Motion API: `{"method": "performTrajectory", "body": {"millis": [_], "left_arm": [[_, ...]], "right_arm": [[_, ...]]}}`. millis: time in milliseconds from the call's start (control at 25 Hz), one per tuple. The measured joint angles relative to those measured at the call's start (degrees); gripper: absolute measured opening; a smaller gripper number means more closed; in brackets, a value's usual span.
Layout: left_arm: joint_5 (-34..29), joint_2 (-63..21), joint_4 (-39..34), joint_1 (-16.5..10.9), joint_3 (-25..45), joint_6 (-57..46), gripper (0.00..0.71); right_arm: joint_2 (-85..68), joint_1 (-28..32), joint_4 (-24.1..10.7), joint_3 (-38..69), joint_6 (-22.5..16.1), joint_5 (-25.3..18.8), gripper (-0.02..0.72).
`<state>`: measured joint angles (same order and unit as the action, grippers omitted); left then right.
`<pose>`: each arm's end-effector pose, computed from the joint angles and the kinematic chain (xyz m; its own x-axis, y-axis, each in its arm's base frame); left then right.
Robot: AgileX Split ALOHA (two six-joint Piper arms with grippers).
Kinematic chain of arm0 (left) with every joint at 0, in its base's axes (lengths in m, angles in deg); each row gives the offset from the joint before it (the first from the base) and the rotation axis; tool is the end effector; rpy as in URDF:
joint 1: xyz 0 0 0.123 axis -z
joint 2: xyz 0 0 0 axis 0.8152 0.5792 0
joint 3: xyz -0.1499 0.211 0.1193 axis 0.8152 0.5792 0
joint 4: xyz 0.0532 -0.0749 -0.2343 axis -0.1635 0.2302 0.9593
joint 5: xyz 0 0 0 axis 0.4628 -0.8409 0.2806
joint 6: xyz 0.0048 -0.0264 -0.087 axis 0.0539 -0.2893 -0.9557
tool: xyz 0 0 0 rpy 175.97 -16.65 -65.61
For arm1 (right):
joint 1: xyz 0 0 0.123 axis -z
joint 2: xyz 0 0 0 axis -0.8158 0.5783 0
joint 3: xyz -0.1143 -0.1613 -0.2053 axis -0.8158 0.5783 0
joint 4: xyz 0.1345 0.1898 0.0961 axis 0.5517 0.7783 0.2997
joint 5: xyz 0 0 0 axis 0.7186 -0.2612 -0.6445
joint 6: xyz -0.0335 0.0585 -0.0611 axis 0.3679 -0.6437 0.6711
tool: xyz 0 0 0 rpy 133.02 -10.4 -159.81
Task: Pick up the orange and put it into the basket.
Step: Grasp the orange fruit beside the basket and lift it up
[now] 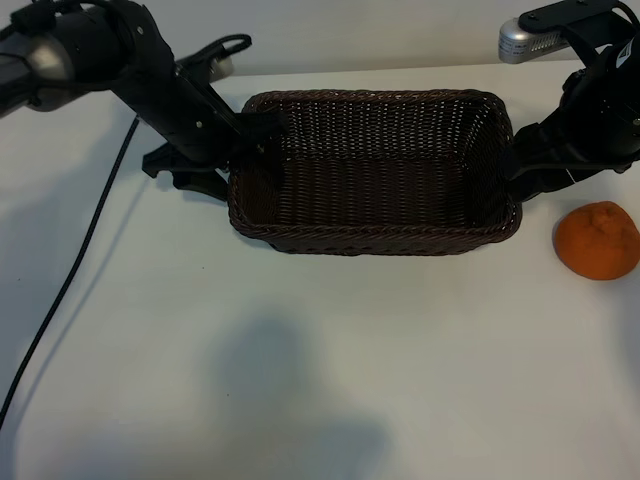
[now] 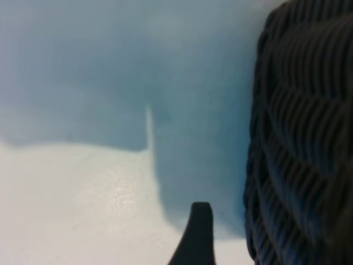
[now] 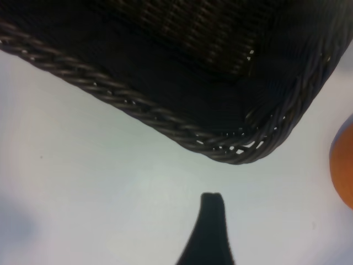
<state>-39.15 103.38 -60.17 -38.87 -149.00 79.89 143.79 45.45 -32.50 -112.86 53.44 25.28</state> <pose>0.4114 -0.1433 0.1662 -0.9773 -0.1066 -0.1832 -0.0312 0.9272 -0.3733 0.3083 0.0638 0.2826 -0.9210 -0.2292 -0.3149 -0.2774 0.9536 0.1173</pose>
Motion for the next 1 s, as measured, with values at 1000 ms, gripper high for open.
{"method": "performTrajectory", "body": {"millis": [1000], "left_arm": [[-9.3,-10.1,-9.0,0.0,-6.6,-3.6,0.660]], "right_arm": [[0.0,0.0,0.0,0.0,0.0,-0.3,0.594]]}}
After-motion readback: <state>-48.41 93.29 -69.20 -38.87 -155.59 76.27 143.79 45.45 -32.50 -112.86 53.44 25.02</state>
